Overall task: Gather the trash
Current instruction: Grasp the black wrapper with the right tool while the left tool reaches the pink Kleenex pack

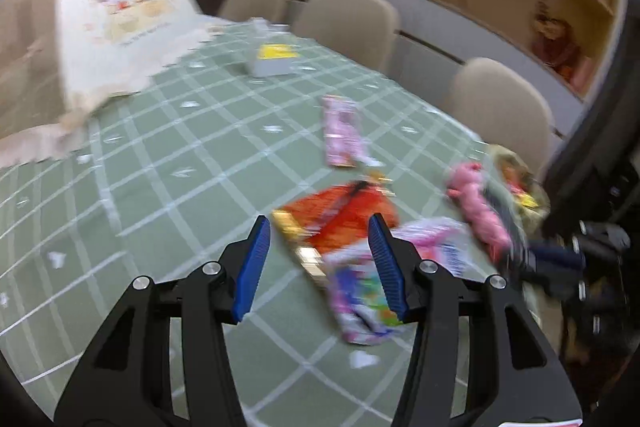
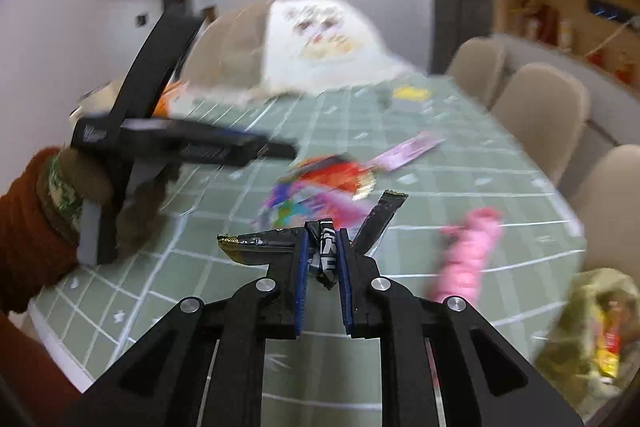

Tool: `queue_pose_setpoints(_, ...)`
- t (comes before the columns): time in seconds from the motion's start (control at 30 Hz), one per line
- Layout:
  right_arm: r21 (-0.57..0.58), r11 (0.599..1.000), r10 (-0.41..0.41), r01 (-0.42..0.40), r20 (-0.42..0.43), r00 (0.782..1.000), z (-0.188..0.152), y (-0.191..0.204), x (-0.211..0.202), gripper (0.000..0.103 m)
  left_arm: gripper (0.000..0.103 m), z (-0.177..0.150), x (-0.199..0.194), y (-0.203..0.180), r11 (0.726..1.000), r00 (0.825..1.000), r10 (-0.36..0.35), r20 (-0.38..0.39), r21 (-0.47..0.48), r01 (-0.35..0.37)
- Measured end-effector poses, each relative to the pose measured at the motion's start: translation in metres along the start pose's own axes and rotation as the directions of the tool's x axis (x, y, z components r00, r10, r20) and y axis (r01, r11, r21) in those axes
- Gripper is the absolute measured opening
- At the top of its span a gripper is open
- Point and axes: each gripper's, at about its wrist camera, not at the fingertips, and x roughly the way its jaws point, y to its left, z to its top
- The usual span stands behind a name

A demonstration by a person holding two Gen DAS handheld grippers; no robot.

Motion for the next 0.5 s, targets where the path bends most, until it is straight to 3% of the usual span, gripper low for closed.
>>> queue_pose_setpoints(0.07, 0.032, 0.997, -0.075, 0.074, 0.036, 0.996, -0.007, -0.016, -0.015, 0.015, 0.050, -0.001, 0.002, -0.014, 0.998, 1.000, -0.030, -0.002, 0.062, 0.030)
queue_pose_setpoints(0.2, 0.121, 0.979, -0.171, 0.162, 0.064, 0.983, -0.023, -0.050, -0.034, 0.015, 0.051, -0.001, 0.011, -0.033, 0.990, 1.000, 0.029, -0.001, 0.135, -0.028)
queue_pose_setpoints(0.37, 0.227, 0.959, -0.189, 0.170, 0.066, 0.980, -0.048, -0.084, -0.045, 0.015, 0.051, -0.001, 0.022, -0.037, 0.994, 0.998, 0.049, -0.033, 0.099, -0.046)
queue_pose_setpoints(0.5, 0.254, 0.954, -0.181, 0.160, 0.057, 0.982, -0.061, -0.089, -0.049, 0.015, 0.050, -0.007, 0.023, -0.045, 0.994, 0.998, 0.040, -0.054, 0.102, -0.034)
